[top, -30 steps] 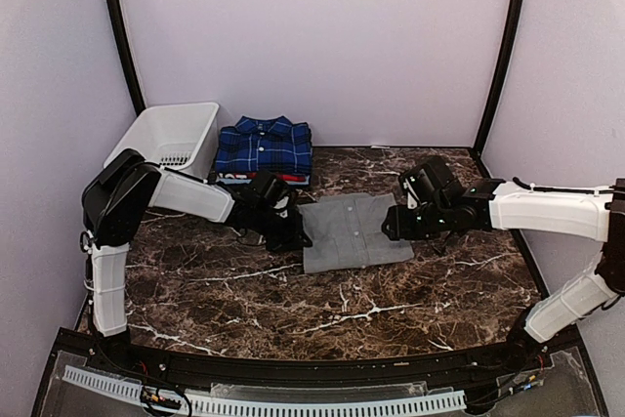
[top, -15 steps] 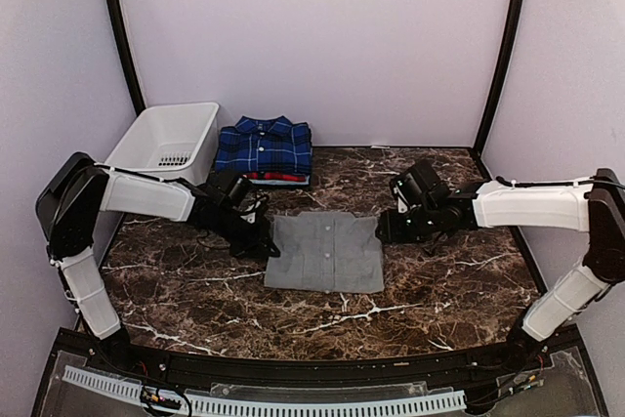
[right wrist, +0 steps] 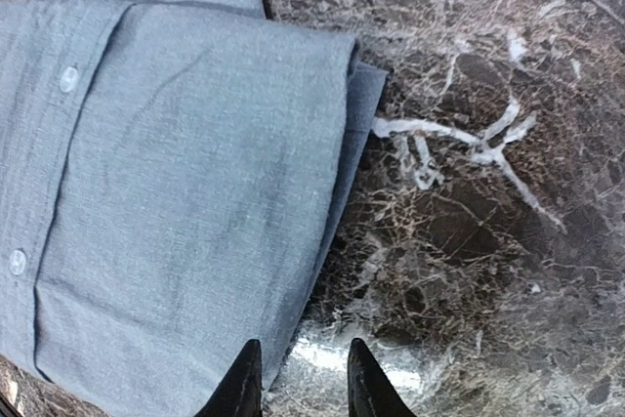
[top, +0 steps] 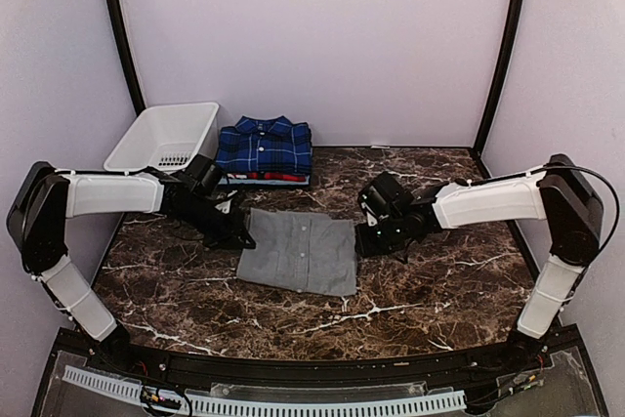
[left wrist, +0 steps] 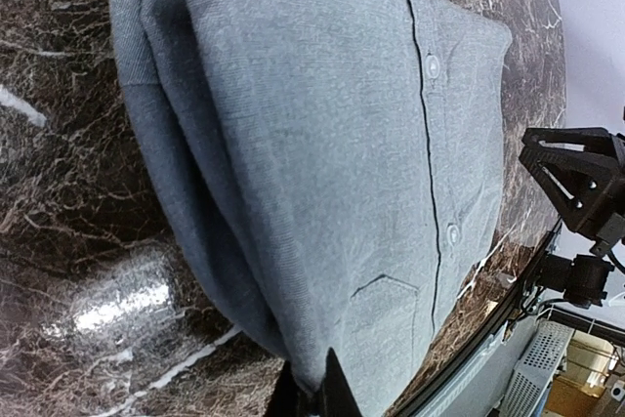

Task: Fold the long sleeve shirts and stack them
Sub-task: Turn over the square-folded shirt at the center of the board.

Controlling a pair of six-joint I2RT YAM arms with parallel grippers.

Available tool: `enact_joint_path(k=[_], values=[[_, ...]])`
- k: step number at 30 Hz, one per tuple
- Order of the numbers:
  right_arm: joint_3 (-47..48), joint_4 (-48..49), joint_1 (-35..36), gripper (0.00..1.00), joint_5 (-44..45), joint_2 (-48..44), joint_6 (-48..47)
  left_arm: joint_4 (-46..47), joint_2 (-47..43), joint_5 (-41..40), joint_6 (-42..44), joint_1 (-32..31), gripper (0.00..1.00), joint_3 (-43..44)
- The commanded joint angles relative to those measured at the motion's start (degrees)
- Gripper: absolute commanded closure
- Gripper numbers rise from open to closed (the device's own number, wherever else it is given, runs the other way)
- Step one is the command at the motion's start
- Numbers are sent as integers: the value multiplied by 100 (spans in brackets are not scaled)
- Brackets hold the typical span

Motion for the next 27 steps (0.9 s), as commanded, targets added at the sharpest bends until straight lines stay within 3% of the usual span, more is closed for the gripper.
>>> enact_joint_path(k=[1,14,27], values=[[201,169,129,74,-113,375,36,-425,-300,139,351,49,100,154],[422,212,444,76,-81,1098,208,-880,-494,364,613,58,100,858],[1788,992,883,75,-847,2371,589,-1121,-278,577,968,58,100,1898]])
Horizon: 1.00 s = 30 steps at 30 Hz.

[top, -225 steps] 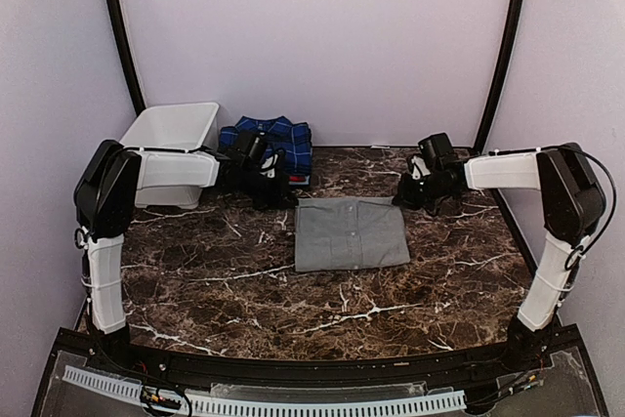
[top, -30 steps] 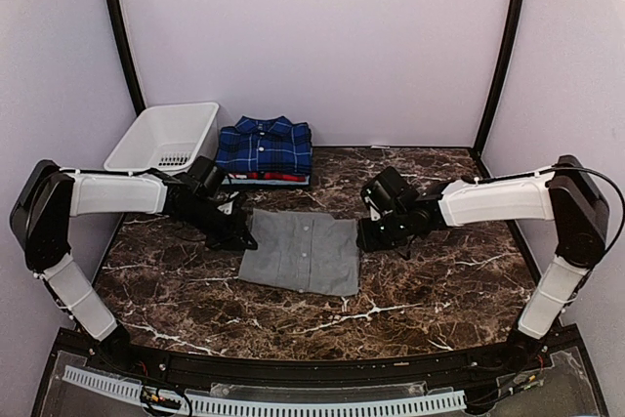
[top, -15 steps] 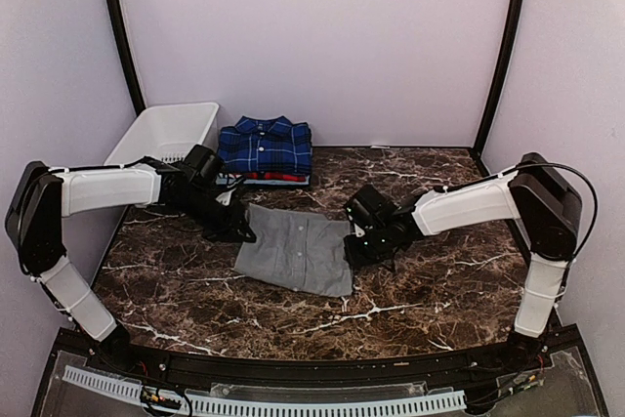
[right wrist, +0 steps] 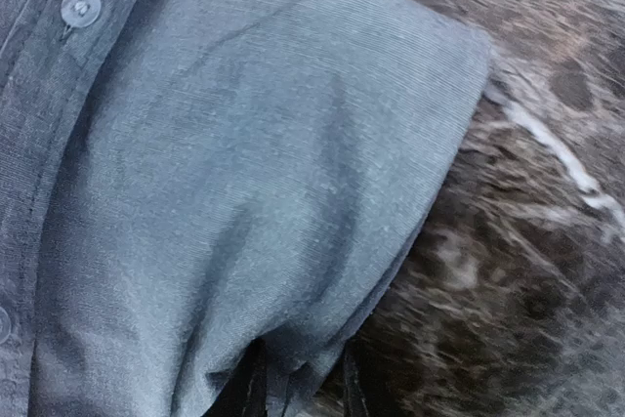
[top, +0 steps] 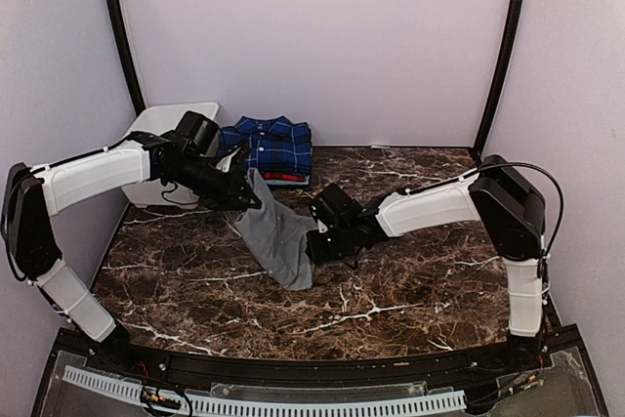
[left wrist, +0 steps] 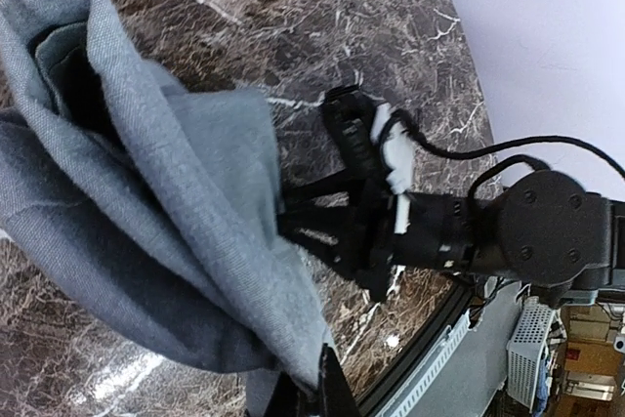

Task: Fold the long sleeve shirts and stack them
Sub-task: Turn over the square-folded shirt at the center of the board.

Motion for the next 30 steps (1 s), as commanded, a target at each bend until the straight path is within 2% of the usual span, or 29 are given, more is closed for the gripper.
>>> enact_joint_path(k=[1,5,15,24,30], values=[[374,511,203,75,-701,591,331,-166,77,268,291,28,100,589],[699,1254,243,75,-1250,998,629,-4,360,603,228,23,100,836],[1145,2644,88,74,-2293,1692,1153,1502,734,1492,-529,-268,100,309],[413,3512,-266,65,-2807,1405,1471,1772,795,1508,-667,-298,100,-15],[-465,4248,-437,60,-2896,933,1629,1738,796,1446,-625,-298,100,-80]])
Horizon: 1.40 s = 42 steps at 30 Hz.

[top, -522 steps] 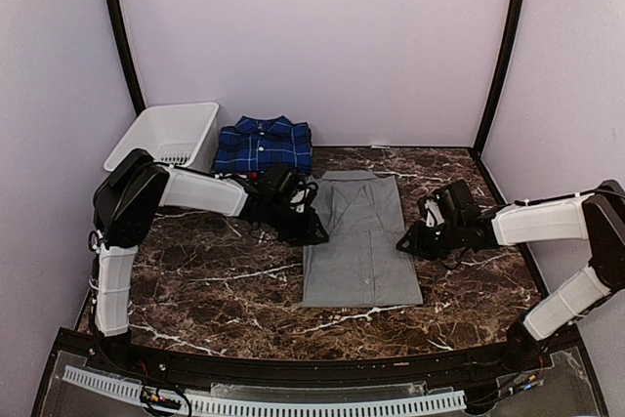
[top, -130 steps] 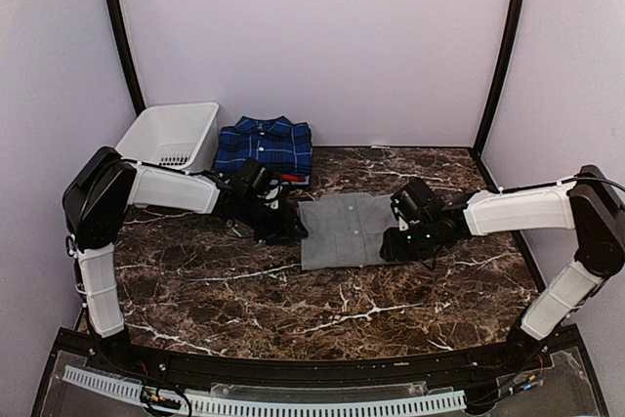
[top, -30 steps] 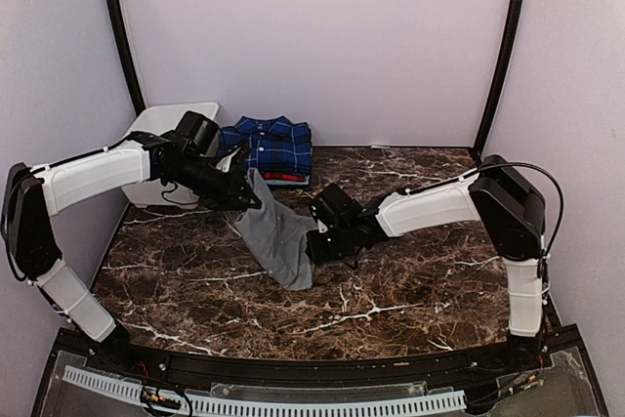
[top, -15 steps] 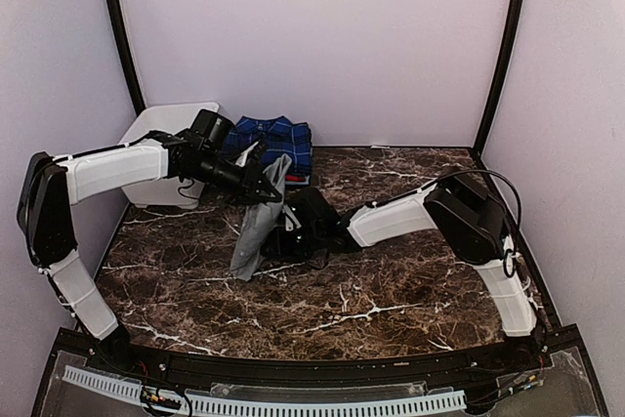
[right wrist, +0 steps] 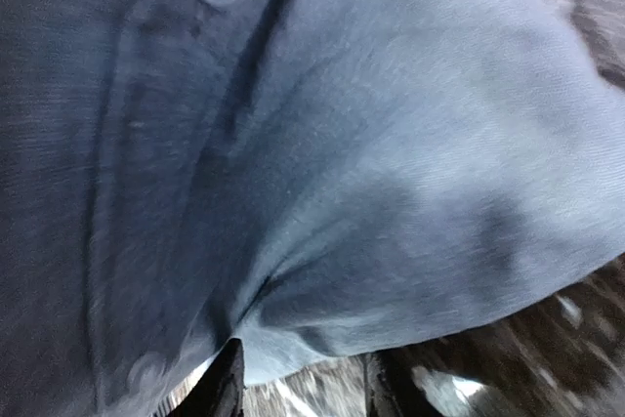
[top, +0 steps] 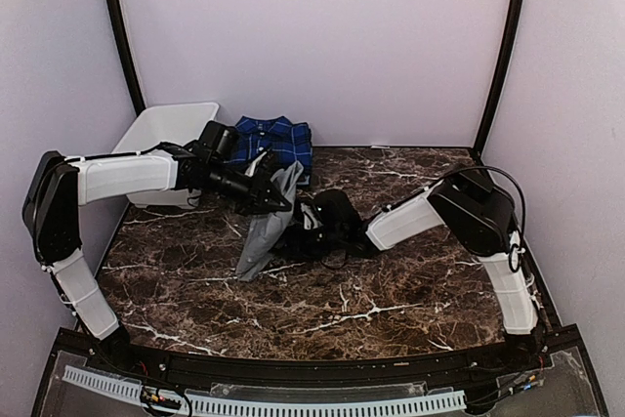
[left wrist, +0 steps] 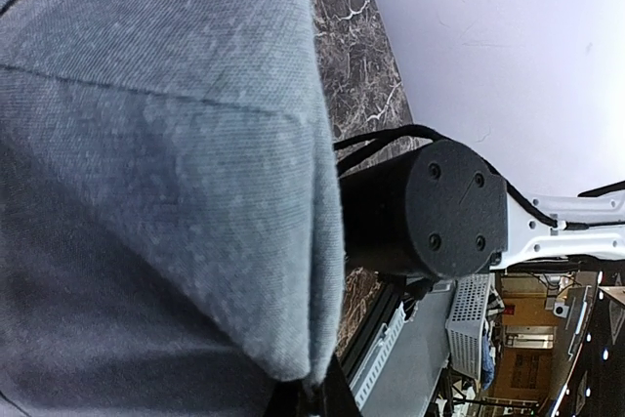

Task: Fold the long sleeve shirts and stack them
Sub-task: Turn over the square-folded shirt at the center of the board.

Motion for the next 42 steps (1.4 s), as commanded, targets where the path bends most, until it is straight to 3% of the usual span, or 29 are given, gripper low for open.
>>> enact_joint_path(k=[1,7,12,22,29,35,42], values=[[-626,543,-148,59,-101,-393,177,144,-71,124,11,-11,100,-130],[-814,-56,-213,63,278,-644,86,160,-92,-25,-32,-7,100,-145],[-554,-612,-264,76,533,-511,73,89,-222,-87,-26,6,100,-89],[1644,-963,-182,81,181,848,472,-173,-73,277,313,-290,100,620],[1745,460,-259,80,-218,1331,1185,460,381,548,-84,-608,100,799],[1081,1983,-553,70,-628,1262,1524,1046,610,732,-416,-639,100,577],[315,2588,-875,62,-718,828,1363,1363,795,854,-613,-679,100,538]])
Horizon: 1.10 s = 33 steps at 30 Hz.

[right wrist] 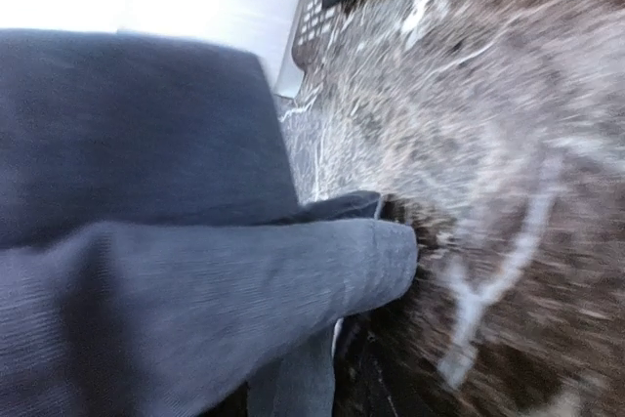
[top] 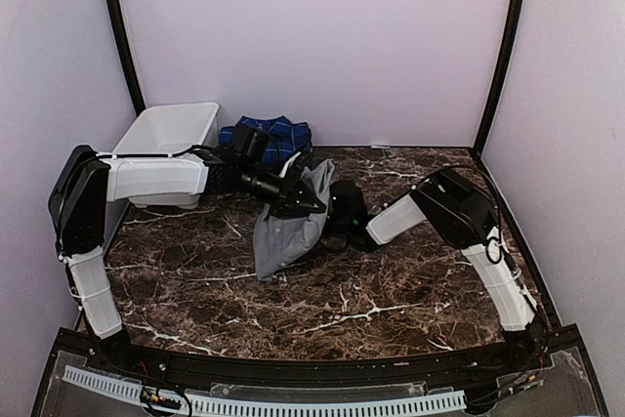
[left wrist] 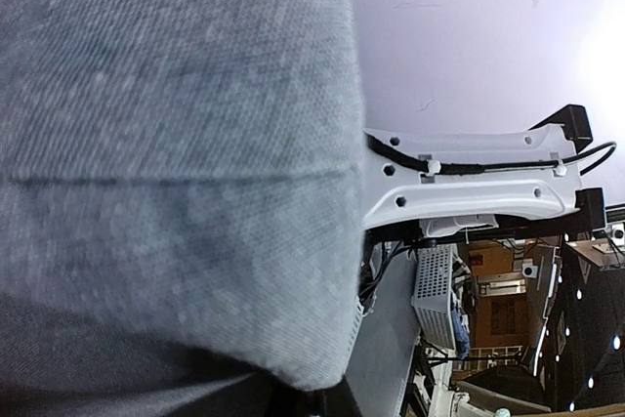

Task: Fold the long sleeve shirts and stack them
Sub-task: Turn over the square-folded shirt at the center of the board.

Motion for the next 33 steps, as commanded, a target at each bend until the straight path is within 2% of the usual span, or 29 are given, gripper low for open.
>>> enact_joint_path(k=[1,6,18,24,26,27,28,29,31,33], values=[[-530,479,-255,61,-20,-399,-81,428,-26,231,-173,-30,100,-92],[-814,-503,-425,58,346,-876,-369,490,2,172,-263,-30,100,-127],[-1732,-2003,-1030,42,741,-2475,-1049,989,258,230,-488,-54,100,-113],[-2369,-2989,-1531,36,1098,-3629,-1726,1106,929,-68,-596,-319,99,424],[-2558,-3369,-1683,34,1285,-4036,-1995,853,1359,-480,-550,-511,90,886],[-2635,-3552,-1743,32,1370,-4213,-2110,471,1510,-883,-421,-667,77,1339],[-2712,-3707,-1784,31,1461,-4406,-2221,257,1802,-1061,-370,-739,73,1578],[-2766,-3868,-1798,30,1554,-4568,-2312,6,1903,-1341,-332,-860,64,1936],[-2834,-4155,-1799,28,1676,-4791,-2487,-6,2020,-1610,-470,-931,53,2142],[-2957,-4299,-1787,27,1712,-4953,-2570,-101,1948,-1889,-486,-938,47,2209]])
